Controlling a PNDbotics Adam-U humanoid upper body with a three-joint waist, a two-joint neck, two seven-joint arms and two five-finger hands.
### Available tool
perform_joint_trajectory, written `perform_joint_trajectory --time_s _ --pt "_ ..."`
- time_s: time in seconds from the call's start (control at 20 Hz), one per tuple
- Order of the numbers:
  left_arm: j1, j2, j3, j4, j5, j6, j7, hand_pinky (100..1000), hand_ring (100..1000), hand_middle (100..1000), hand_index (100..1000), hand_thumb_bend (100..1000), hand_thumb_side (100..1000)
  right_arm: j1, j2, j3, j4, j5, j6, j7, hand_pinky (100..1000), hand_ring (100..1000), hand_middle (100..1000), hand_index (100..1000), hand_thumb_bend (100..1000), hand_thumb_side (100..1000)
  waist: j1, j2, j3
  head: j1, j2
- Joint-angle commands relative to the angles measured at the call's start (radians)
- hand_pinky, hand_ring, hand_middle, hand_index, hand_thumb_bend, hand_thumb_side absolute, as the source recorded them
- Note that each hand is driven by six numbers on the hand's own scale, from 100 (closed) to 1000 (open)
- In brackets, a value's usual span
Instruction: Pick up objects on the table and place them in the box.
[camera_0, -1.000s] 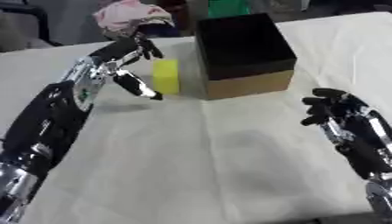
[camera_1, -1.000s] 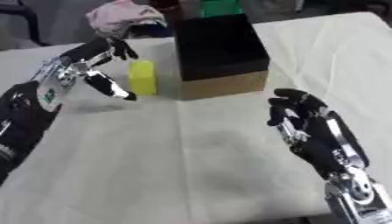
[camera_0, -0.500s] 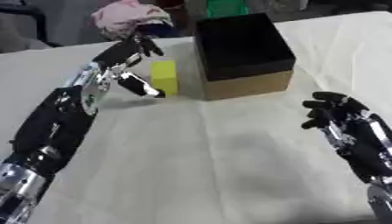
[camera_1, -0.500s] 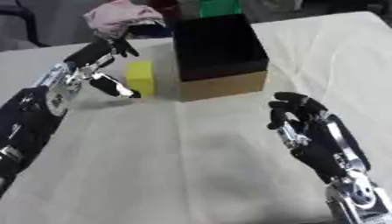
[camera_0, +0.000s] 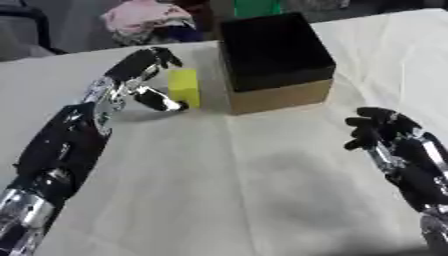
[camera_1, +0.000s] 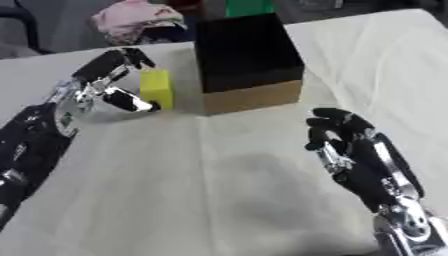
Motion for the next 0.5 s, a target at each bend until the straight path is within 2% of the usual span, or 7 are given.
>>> perform_joint_trajectory --time_s 0.05,0.25,0.5 --pt "-0.024 0.014 0.01 -0.004 0.017 0.0 -0.017 737 594 553 686 615 341 -0.012 -0.016 0.0 -0.019 0.006 -0.003 0.003 600 830 522 783 237 376 -0.004 -0.013 0.001 0.001 -0.012" --pt "-0.022 0.012 0.012 -0.009 0.059 0.006 -0.008 719 533 441 599 555 276 -0.011 -0.016 0.0 -0.019 0.006 -0.003 0.004 600 830 522 783 236 377 -0.003 -0.013 0.003 -0.001 -0.012" --pt "-0.021 0.016 0.005 -0.043 0.149 0.01 0.012 720 511 393 562 475 243 -0.01 -0.016 -0.001 -0.02 0.005 -0.002 0.001 600 830 521 783 232 381 -0.005 -0.017 0.004 -0.002 -0.013"
